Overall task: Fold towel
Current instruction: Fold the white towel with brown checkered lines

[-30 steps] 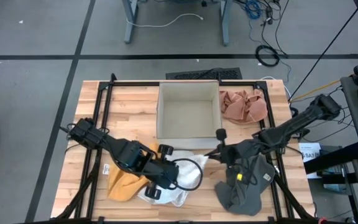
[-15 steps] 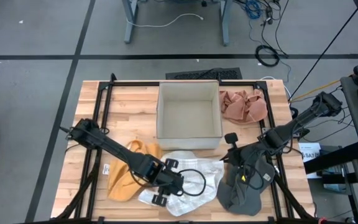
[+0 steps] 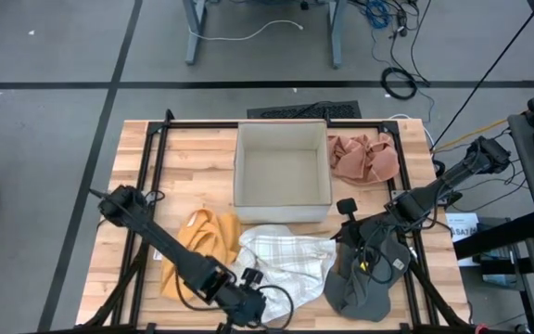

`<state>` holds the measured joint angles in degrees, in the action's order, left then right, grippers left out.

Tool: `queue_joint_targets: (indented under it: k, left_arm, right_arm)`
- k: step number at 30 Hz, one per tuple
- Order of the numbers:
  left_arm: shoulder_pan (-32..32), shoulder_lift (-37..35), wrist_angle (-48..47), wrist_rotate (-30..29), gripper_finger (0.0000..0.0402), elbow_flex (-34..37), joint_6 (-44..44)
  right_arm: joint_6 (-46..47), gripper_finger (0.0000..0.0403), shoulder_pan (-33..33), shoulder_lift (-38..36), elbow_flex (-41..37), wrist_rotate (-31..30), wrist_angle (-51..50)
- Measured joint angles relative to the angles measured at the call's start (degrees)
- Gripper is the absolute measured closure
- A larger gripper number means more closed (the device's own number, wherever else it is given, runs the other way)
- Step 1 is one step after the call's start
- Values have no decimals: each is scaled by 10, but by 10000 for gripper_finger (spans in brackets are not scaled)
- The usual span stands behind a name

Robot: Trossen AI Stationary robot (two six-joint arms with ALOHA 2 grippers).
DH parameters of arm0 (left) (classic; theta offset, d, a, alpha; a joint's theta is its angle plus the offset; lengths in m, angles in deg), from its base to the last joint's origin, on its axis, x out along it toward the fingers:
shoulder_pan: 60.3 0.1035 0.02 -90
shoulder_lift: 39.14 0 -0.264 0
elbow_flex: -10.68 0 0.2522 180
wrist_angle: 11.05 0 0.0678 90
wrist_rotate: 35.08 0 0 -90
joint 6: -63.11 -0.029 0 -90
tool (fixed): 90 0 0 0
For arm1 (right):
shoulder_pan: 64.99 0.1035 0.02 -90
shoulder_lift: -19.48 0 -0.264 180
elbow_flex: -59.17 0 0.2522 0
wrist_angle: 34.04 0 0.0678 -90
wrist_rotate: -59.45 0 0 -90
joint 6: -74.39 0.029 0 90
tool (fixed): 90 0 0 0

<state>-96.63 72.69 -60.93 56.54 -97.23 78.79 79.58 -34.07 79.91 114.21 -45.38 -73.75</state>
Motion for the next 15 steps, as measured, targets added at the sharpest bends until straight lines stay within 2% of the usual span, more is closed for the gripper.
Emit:
queue_joint_targets:
  k: [6,15]
  left_arm:
    - [0,53,-3,9,276,1,-9]
    - [3,65,-11,-13,242,1,-27]
  right_arm:
    - [2,403,0,0,0,0,5]
    - [12,403,1,0,0,2,8]
